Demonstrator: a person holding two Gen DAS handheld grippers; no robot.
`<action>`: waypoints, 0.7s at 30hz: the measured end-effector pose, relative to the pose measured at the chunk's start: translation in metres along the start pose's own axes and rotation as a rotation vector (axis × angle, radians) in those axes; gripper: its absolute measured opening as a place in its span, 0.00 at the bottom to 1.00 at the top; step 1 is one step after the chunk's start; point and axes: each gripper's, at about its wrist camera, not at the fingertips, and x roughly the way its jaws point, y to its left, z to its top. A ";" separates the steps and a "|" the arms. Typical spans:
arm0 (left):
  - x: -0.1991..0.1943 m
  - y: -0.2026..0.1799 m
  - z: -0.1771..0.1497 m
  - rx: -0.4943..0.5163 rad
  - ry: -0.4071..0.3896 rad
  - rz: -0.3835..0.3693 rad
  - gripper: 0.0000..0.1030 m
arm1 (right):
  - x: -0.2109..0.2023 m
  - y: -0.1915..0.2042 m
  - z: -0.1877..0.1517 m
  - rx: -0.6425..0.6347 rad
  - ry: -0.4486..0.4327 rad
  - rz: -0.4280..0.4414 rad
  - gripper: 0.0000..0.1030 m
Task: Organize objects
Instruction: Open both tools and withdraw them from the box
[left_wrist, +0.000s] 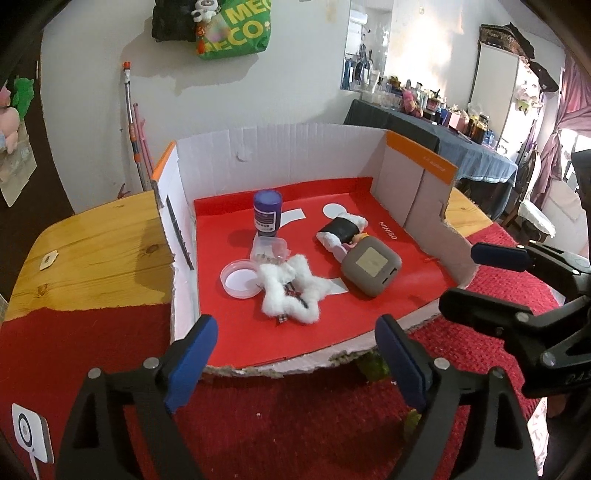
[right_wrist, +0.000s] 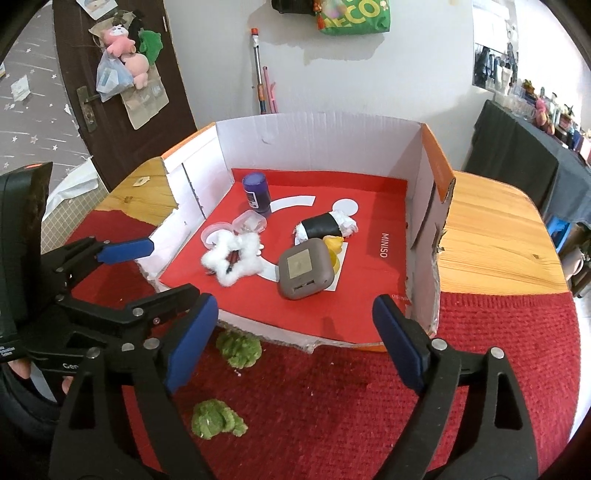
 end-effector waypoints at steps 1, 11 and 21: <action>-0.002 0.000 -0.001 -0.003 -0.004 0.001 0.88 | -0.002 0.000 -0.001 0.001 -0.002 0.001 0.84; -0.012 0.003 -0.010 -0.023 -0.008 0.000 0.90 | -0.015 0.007 -0.008 0.000 -0.021 0.000 0.90; -0.021 0.000 -0.020 -0.019 -0.026 0.018 1.00 | -0.024 0.014 -0.018 -0.009 -0.025 0.004 0.93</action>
